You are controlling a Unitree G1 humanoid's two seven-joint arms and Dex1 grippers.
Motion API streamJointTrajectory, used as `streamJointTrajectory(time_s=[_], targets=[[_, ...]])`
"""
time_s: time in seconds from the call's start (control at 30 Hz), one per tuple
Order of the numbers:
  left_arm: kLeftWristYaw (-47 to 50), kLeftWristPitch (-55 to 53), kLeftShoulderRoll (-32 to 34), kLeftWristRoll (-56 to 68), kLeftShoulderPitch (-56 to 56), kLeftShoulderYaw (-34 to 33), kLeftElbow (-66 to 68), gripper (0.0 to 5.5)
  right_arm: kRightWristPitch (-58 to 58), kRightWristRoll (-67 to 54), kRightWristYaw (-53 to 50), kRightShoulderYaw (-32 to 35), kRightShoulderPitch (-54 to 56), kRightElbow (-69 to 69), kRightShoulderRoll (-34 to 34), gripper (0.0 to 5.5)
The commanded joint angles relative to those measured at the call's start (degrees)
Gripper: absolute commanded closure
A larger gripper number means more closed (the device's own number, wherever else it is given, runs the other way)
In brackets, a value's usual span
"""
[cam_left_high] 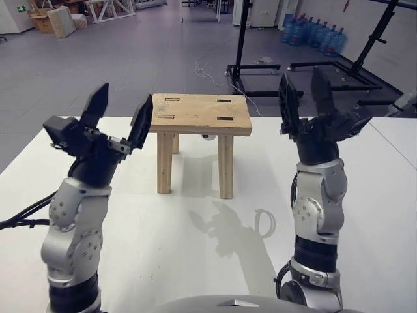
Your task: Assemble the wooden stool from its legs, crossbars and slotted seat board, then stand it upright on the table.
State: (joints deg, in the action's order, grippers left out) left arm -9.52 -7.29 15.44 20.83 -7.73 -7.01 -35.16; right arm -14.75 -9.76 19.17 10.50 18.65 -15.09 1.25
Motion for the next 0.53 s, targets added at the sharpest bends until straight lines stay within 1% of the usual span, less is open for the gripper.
streamJointTrajectory(time_s=[0.03, 0.13, 0.2, 0.4, 0.53], targets=[[5.6, 9.9, -1.1, -19.4, -2.1, 7.0, 13.9, 0.72, -9.1, 9.3, -7.5, -3.9, -1.2, 7.2, 3.4, 1.93], [7.3, 13.9, -1.3, -23.7, -1.3, 6.4, 18.6, 0.72, -11.3, 9.1, -8.9, -5.7, -2.1, 8.8, 3.8, 1.93], [7.9, 15.2, -2.4, -23.7, -1.6, 5.8, 20.0, 0.72, -12.0, 8.5, -9.3, -6.2, -2.0, 9.4, 3.3, 1.93], [9.1, 14.4, -3.5, -24.6, -3.5, 4.4, 18.2, 0.72, -11.2, 5.4, -8.7, -7.3, -1.4, 9.7, 1.8, 1.93], [9.9, 14.2, -4.8, -26.2, -3.2, 5.3, 17.2, 0.72, -11.5, 3.7, -7.5, -8.2, -0.9, 10.8, 1.0, 1.93]])
